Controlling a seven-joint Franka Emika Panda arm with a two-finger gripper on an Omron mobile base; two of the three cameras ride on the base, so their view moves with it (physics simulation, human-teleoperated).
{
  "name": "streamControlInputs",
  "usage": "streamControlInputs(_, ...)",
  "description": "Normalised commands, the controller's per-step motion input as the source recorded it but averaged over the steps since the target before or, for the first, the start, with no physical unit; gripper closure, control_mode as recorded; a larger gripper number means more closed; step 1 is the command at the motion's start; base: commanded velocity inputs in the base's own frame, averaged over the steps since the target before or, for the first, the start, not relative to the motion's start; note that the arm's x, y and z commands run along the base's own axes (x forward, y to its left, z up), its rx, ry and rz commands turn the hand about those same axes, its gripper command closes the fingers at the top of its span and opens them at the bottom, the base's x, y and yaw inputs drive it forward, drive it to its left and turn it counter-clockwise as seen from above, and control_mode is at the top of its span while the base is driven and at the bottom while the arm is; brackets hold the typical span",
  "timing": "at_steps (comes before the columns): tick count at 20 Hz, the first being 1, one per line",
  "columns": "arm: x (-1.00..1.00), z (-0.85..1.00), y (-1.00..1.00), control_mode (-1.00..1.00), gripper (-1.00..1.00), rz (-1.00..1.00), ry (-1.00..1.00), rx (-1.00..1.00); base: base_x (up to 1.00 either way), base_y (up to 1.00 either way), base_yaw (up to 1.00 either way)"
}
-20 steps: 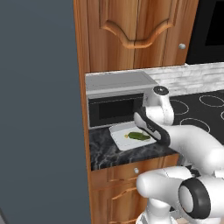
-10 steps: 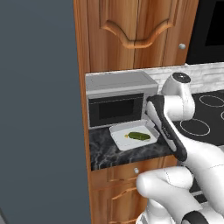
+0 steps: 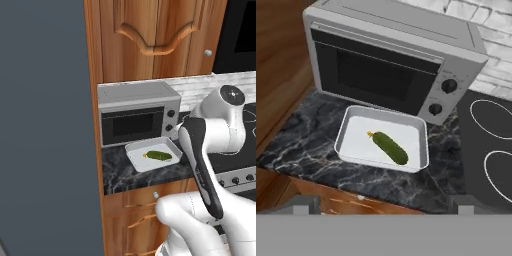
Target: Take the cucumber and squash out of the freezer and place them in the tupperware container on the counter. Then put the tupperware containing the vegetables back in the freezer.
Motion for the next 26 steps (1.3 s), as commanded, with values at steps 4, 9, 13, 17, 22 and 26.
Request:
streamControlInputs(4,-0.30,0.60,0.00,-1.00,-1.00,-0.30,0.07,0.03,0.00,0.00,0.00)
streamControlInputs(9,-0.71,-0.01,0.00,-1.00,-1.00,-0.05,-0.13,0.09,0.00,0.00,0.00)
streamControlInputs(13,-0.65,0.01,0.00,-1.00,-1.00,0.00,-0.15,0.20,0.00,0.00,0.00)
streamControlInputs(17,-0.57,0.14,0.00,-1.00,-1.00,0.00,-0.04,0.19,0.00,0.00,0.00)
streamControlInputs(22,-0.12,0.10,0.00,-1.00,-1.00,-0.03,0.03,0.04,0.00,0.00,0.00)
streamControlInputs(26,0.00,0.00,0.00,-1.00,-1.00,-0.03,0.00,0.00,0.00,0.00,0.00)
